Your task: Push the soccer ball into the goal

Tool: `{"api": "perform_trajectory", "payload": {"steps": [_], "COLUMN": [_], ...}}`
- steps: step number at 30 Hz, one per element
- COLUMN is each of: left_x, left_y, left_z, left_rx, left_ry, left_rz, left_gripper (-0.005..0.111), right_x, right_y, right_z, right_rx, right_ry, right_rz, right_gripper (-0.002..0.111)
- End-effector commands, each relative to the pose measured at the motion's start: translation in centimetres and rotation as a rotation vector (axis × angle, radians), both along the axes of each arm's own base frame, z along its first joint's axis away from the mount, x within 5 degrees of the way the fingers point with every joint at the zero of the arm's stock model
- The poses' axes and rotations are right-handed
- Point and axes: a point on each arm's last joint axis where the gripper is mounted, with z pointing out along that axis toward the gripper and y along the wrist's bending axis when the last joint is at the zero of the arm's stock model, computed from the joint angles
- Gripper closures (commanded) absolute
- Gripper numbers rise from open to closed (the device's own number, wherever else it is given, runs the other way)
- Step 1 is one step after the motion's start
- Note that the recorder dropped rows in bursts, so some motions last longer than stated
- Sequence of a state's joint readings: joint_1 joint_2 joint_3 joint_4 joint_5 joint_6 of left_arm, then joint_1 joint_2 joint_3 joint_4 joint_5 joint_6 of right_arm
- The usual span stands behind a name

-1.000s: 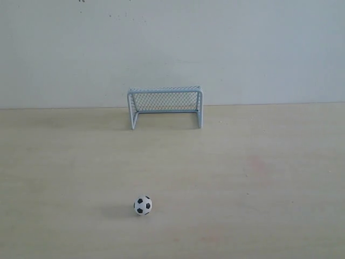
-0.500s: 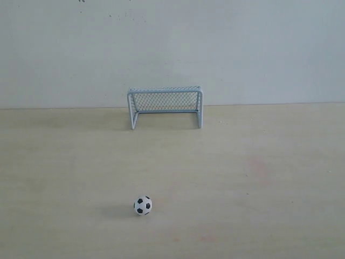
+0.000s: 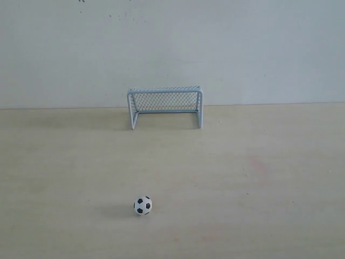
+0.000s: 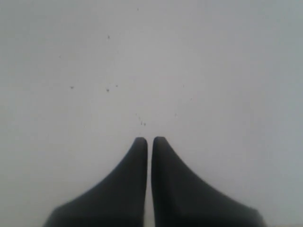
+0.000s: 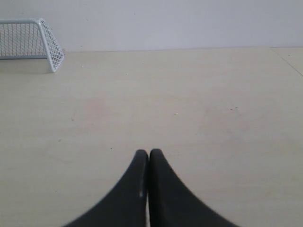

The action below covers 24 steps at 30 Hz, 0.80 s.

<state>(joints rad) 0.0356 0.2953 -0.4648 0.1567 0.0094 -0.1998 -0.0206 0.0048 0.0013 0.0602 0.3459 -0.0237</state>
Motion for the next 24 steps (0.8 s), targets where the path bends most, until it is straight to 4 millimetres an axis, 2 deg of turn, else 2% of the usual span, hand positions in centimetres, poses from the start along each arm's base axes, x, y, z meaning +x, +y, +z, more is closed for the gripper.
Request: {"api": "perform_trajectory", "payload": {"steps": [1,9,13,16,20,24], "left_x": [-0.5,-0.5,0.8,3.5,8.0,12.0], "left_y": [-0.2,-0.2,-0.2,0.0,0.0,-1.8], "left_z": [1.6,1.8,1.4,0.5,-0.9,-1.5], "left_rx": [-0.008,-0.006,-0.009,-0.032,-0.115,0.041], "left_ry": [-0.156,-0.176,-0.123,0.011,0.329,0.578], "left_rz": [-0.024,-0.027,-0.027,-0.027,-0.027,-0.098], "left_gripper": [0.102,0.102,0.102,0.102,0.102,0.102], "right_x": [0.0,0.0,0.0,0.0,0.0,0.0], "right_y": [0.0,0.0,0.0,0.0,0.0,0.0], "right_z": [0.1,0.1,0.1,0.1,0.1,0.1], "right_rx": [-0.003,-0.003,-0.003,-0.003,-0.003,-0.003], "right_ry": [-0.011,-0.011,-0.011,-0.011,-0.011,-0.011], "right_rz": [0.001,0.001,0.001,0.001,0.001,0.001], "right_gripper": [0.108,0.108,0.108,0.108,0.108,0.108]}}
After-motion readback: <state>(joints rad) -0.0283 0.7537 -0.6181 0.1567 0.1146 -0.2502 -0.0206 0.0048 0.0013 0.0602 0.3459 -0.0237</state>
